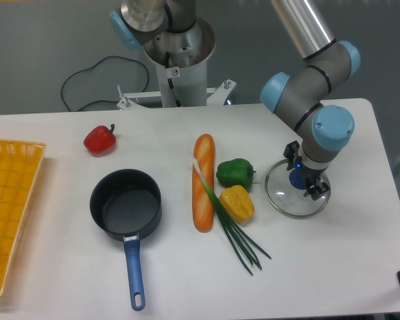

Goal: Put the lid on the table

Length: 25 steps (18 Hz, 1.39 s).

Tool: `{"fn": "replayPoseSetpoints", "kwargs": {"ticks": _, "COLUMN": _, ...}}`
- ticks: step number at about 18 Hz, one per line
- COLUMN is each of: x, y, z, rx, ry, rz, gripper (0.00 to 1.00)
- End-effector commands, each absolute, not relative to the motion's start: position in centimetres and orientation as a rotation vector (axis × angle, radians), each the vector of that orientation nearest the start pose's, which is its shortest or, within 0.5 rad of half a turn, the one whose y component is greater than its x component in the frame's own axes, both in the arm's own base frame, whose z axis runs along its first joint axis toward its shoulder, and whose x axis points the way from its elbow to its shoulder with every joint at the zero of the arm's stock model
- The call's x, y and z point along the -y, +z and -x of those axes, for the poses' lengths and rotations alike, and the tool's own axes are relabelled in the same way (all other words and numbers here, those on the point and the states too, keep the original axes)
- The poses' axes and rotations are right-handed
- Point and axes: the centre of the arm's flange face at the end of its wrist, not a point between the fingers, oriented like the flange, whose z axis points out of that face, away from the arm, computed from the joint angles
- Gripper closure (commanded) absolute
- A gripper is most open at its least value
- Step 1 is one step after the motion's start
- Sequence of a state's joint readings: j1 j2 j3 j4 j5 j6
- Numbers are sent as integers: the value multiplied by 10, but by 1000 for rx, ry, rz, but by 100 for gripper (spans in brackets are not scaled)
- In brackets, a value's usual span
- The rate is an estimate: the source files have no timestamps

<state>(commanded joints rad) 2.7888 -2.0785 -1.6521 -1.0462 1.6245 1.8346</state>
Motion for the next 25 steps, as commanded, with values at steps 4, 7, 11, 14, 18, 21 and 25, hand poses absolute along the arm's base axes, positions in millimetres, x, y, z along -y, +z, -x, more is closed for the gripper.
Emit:
{"fn": "replayPoseSetpoints", "kwargs": {"ticks": 4, "x": -337, "y": 211, "z": 543, "rx": -964, "ry": -101, "rz": 3050, "gripper": 54}}
{"fn": "replayPoseSetpoints", "kwargs": {"ticks": 7, "x": -338, "y": 215, "z": 546, "rx": -957, "ry": -86, "rz": 3053, "gripper": 59}}
{"fn": "replayPoseSetpoints", "kwargs": {"ticks": 11, "x": -340, "y": 227, "z": 553, "rx": -953, "ry": -67, "rz": 3051, "gripper": 61}}
{"fn": "replayPoseSetpoints", "kwargs": {"ticks": 14, "x": -340, "y": 233, "z": 553, "rx": -956, "ry": -89, "rz": 3049, "gripper": 61}}
{"fn": "replayPoseSetpoints", "kwargs": {"ticks": 18, "x": -340, "y": 227, "z": 551, "rx": -954, "ry": -104, "rz": 3045, "gripper": 61}}
{"fn": "replayPoseSetpoints", "kwargs": {"ticks": 21, "x": -341, "y": 224, "z": 550, "rx": -957, "ry": -113, "rz": 3044, "gripper": 60}}
{"fn": "replayPoseSetpoints", "kwargs": {"ticks": 25, "x": -340, "y": 223, "z": 550, "rx": -952, "ry": -118, "rz": 3045, "gripper": 60}}
